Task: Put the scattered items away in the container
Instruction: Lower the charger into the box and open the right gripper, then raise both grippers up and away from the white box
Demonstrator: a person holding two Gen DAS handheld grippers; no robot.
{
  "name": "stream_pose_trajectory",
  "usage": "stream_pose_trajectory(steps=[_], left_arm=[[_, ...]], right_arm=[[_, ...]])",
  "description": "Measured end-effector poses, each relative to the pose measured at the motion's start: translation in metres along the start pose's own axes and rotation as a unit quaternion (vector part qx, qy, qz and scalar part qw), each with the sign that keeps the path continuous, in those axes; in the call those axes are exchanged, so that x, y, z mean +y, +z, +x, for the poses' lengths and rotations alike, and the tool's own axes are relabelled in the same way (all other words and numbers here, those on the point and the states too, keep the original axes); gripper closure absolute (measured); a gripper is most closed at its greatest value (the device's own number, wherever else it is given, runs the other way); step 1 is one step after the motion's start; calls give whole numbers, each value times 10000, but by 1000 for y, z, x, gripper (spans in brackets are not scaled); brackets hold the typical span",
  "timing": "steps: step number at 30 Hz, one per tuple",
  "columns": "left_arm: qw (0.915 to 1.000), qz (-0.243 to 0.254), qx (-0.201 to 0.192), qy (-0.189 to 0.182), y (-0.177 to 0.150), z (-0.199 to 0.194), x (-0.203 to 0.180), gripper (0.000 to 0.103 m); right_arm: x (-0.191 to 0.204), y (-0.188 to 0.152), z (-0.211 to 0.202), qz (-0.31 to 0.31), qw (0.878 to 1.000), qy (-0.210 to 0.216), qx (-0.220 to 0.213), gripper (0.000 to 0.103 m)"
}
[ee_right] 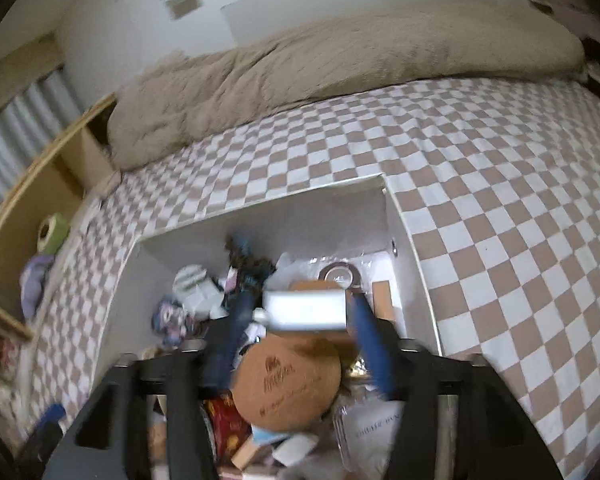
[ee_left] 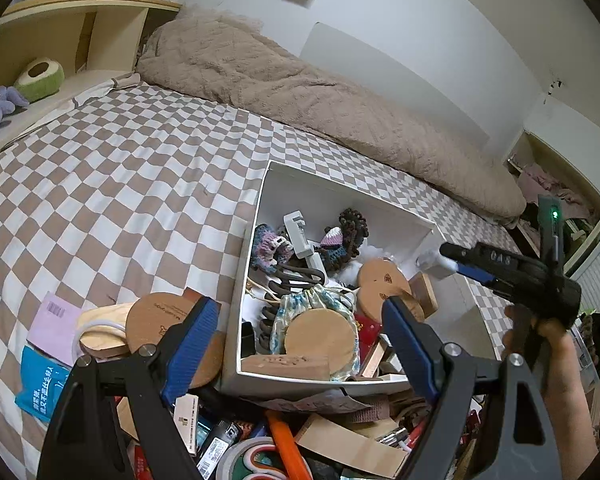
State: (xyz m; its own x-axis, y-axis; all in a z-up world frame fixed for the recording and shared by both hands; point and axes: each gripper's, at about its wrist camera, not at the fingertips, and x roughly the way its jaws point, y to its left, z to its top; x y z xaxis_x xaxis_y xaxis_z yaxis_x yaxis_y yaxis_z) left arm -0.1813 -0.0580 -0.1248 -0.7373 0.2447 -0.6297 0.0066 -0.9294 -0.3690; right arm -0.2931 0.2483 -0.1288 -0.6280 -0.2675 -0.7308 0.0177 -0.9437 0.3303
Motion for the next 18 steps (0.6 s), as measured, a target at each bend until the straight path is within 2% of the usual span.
stream_pose_trajectory(steps=[1,4,12,18], left_arm=[[10000,12,-6,20,0,0,0,18],[10000,42,-24,47,0,0,0,18],[9999,146,-40,60,-1,-1,-5,18],[9996,263,-89,79,-1,-5,-12,18]], right_arm=[[-2,1,-1,71,10000,15,-37,1],[-7,0,-5,15,9999,29,-119,1],[-11,-5,-14,-166,9997,201,12,0],[-1,-14,-45,-537,9971,398,-371,0]])
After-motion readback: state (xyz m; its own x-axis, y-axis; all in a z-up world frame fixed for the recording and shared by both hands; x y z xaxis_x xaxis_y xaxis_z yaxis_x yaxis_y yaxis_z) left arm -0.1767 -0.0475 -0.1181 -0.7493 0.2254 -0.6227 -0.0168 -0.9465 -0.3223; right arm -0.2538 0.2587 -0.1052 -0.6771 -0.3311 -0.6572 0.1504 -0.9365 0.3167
